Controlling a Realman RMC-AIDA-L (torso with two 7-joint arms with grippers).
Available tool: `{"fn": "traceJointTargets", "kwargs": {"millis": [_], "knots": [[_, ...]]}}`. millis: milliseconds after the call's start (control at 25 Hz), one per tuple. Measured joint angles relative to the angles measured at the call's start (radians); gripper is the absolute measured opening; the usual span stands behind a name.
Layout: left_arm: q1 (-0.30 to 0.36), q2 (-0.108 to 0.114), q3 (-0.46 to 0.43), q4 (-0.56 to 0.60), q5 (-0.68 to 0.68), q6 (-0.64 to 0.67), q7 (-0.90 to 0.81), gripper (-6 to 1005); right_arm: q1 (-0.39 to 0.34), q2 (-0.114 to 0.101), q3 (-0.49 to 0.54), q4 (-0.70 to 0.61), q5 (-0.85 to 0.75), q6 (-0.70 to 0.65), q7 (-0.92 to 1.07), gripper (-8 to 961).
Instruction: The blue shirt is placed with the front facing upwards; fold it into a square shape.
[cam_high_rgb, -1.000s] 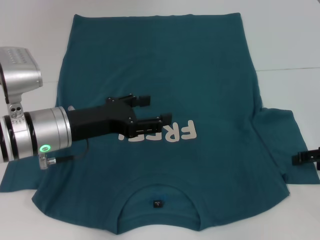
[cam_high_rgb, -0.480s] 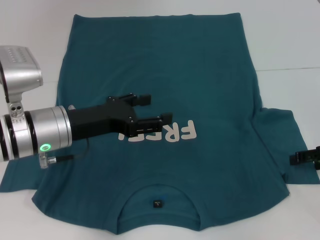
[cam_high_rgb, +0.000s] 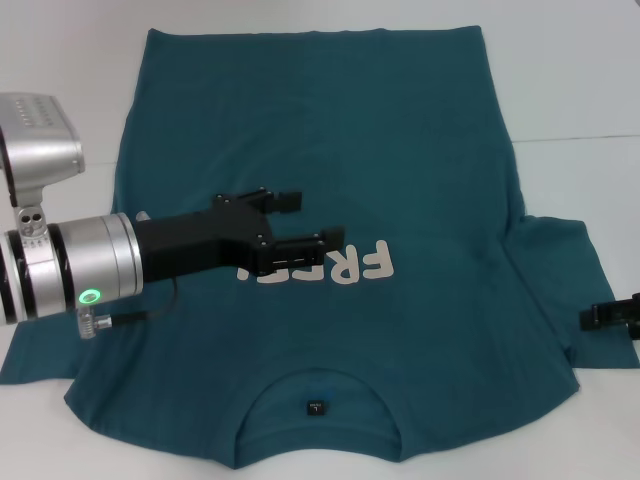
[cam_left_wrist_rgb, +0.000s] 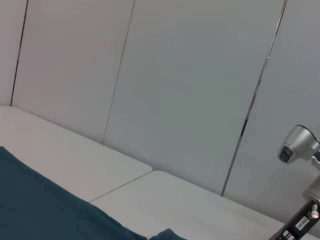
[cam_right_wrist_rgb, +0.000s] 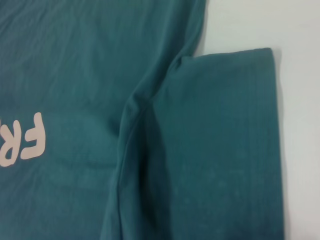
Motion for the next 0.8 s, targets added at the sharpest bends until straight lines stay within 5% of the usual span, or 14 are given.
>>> {"fn": "traceJointTargets", "kwargs": {"millis": [800], "knots": [[0.002, 0.000, 0.000, 0.002, 0.000, 0.011, -0.005, 874, 0.002, -0.004, 0.004, -0.003, 0.001, 0.001, -0.008, 941]]}}
